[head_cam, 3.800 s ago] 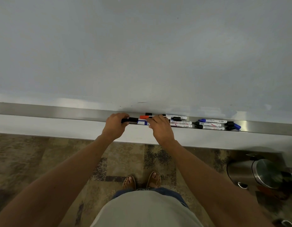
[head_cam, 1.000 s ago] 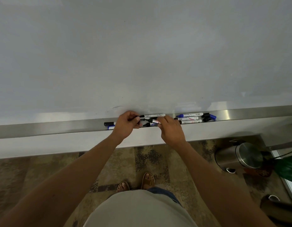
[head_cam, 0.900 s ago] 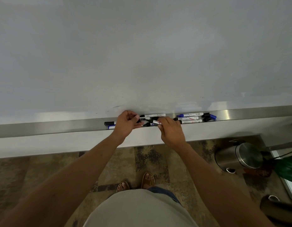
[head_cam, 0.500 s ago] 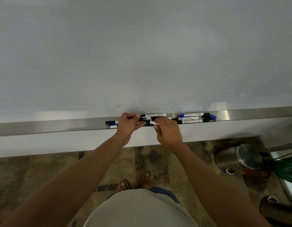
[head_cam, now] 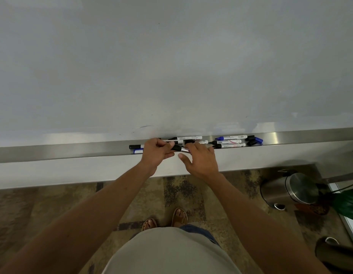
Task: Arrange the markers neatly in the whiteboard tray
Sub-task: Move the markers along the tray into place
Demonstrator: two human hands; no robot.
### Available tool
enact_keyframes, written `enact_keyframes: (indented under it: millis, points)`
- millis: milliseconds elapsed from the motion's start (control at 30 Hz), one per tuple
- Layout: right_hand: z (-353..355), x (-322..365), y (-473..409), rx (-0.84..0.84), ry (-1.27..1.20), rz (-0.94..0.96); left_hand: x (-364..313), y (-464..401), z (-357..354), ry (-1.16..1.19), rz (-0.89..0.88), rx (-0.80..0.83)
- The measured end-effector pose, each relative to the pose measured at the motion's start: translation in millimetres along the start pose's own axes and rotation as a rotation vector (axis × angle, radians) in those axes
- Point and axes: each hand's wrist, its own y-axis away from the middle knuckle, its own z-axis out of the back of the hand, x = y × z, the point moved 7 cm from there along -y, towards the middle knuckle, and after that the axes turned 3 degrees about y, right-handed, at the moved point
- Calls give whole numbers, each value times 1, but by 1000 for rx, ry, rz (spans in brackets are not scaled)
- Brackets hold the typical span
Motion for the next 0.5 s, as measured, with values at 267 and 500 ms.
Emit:
enact_keyframes:
  millis: [267,500]
  points:
    - [1,-3,4,16,109,-127,12,11,-9,-139,156,177]
    - [-1,-1,3,-39,103,-115,13,16,-16,-119,241,239]
